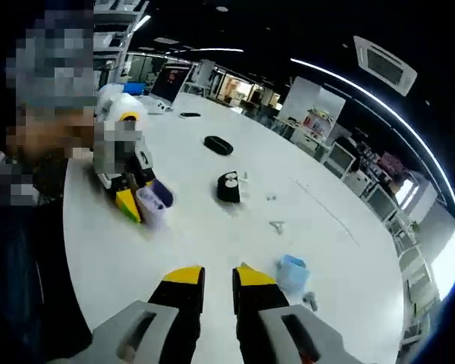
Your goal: Pick up the earbuds from the table and place the earbuds into the earbud case
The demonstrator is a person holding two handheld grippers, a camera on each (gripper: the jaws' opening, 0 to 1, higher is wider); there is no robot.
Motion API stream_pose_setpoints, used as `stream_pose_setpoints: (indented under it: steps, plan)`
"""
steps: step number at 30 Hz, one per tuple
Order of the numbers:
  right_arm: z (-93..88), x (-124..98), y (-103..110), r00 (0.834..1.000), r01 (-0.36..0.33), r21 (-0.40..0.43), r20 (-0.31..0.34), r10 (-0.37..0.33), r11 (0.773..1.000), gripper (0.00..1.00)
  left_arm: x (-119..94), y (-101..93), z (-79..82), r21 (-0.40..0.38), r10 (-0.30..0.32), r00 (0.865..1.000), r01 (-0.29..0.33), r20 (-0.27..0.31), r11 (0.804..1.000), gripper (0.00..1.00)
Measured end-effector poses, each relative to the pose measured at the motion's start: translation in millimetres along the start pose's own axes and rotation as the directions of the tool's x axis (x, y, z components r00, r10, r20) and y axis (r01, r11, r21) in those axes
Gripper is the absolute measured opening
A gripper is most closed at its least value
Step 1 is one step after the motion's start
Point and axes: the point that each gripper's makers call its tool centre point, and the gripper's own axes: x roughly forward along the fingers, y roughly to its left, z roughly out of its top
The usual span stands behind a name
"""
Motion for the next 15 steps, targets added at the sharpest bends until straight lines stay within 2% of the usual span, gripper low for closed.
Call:
stream_pose_setpoints:
  steps: [2,5,6,8,14,15]
  plan:
    - [-6.9,-2.5,-13.2,1.000,0.014,0.009,-0.009,-0.013,1.000,0.15,0.2,-0.1,0.2,-0.001,0.000,1.000,0.000,0.000,1.000,0.19]
    - [-24.0,-3.7,-36.7,0.998,0.033,0.000,-0.058,-0.033,0.999,0.17,0.7,-0.2,0.5,-0.002,-0.001,1.000,0.001,0.001,1.000,0.19]
    - [-25.9,-3.5,-38.8,0.997,0.032,-0.002,-0.064,-0.032,0.999,0.18,0.8,-0.2,0.6,-0.003,-0.001,1.000,0.001,0.001,1.000,0.19]
    - [-38.7,-2.1,-52.1,0.993,0.026,-0.027,-0.113,-0.028,0.999,0.19,1.2,-0.4,0.8,-0.003,-0.001,1.000,0.001,0.001,1.000,0.19]
    - [-52.5,5.5,-75.7,0.984,0.007,-0.069,-0.176,-0.019,0.998,0.19,1.4,-0.4,1.0,-0.005,-0.001,1.000,0.001,0.001,1.000,0.19]
    - [-58.4,9.1,-82.3,0.976,-0.018,-0.099,-0.219,-0.005,0.995,0.19,1.4,-0.3,1.0,-0.005,-0.001,1.000,0.001,0.001,1.000,0.19]
